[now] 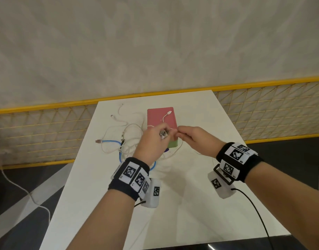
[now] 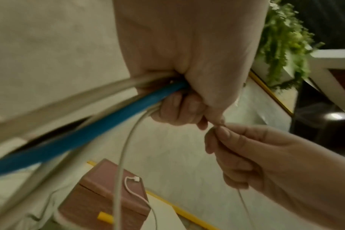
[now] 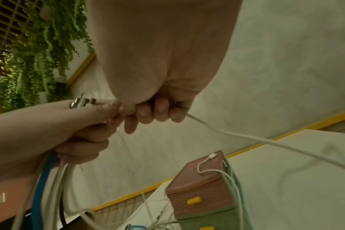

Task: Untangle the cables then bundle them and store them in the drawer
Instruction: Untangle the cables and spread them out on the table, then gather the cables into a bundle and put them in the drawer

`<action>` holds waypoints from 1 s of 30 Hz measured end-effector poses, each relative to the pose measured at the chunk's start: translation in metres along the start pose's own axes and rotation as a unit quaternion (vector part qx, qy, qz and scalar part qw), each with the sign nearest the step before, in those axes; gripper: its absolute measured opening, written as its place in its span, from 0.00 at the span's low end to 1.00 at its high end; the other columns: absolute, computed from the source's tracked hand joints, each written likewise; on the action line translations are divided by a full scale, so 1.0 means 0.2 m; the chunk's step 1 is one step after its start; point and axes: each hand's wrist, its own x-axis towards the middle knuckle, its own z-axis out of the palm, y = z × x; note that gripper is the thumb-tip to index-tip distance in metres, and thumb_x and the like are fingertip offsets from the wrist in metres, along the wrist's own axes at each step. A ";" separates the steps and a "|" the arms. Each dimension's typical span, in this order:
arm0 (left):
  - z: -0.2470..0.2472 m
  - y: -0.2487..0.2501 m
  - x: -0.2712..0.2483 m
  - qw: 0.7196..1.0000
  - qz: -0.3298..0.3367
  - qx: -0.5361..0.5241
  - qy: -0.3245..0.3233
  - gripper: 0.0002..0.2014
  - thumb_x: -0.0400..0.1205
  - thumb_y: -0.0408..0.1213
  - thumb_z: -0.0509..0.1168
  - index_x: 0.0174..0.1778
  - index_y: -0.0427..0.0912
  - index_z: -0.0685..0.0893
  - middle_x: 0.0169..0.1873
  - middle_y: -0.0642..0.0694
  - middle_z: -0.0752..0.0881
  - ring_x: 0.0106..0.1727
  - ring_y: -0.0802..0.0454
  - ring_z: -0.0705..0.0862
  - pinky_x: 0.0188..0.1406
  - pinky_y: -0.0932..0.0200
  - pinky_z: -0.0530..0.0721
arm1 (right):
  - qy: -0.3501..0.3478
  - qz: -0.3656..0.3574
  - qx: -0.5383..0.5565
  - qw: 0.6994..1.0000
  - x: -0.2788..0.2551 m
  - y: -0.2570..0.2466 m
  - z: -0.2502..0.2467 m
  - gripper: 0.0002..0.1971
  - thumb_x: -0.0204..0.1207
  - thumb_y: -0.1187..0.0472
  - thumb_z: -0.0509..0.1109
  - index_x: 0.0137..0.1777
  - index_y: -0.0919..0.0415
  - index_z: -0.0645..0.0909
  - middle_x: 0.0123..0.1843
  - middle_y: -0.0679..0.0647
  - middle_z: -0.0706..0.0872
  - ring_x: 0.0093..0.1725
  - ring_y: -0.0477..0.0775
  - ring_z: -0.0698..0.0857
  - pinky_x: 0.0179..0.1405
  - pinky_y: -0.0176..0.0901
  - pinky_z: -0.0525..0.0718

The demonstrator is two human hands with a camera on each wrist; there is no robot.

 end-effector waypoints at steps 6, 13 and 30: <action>-0.19 -0.11 0.05 0.975 -0.031 0.010 0.218 0.13 0.84 0.47 0.66 0.38 0.43 0.81 0.25 0.57 0.77 0.23 0.60 0.74 0.25 0.76 0.70 | -0.046 0.095 -0.065 0.992 -0.08 0.21 -0.06 0.11 0.86 0.64 0.54 0.48 0.56 0.78 0.35 0.44 0.74 0.36 0.48 0.74 0.40 0.39 0.72; -0.15 -0.13 0.04 0.978 -0.061 0.012 0.199 0.14 0.84 0.46 0.65 0.38 0.41 0.80 0.23 0.54 0.72 0.24 0.56 0.71 0.25 0.75 0.70 | 0.021 0.205 -0.163 0.965 0.04 0.24 -0.12 0.13 0.83 0.65 0.54 0.48 0.61 0.81 0.43 0.57 0.84 0.38 0.58 0.83 0.41 0.46 0.79; -0.03 0.17 0.02 0.966 0.016 -0.254 0.039 0.06 0.82 0.38 0.68 0.39 0.51 0.82 0.32 0.63 0.83 0.37 0.68 0.80 0.42 0.75 0.76 | -0.106 0.055 0.288 0.950 0.10 -0.26 0.05 0.30 0.66 0.78 0.76 0.66 0.63 0.71 0.57 0.53 0.83 0.56 0.42 0.84 0.58 0.35 0.84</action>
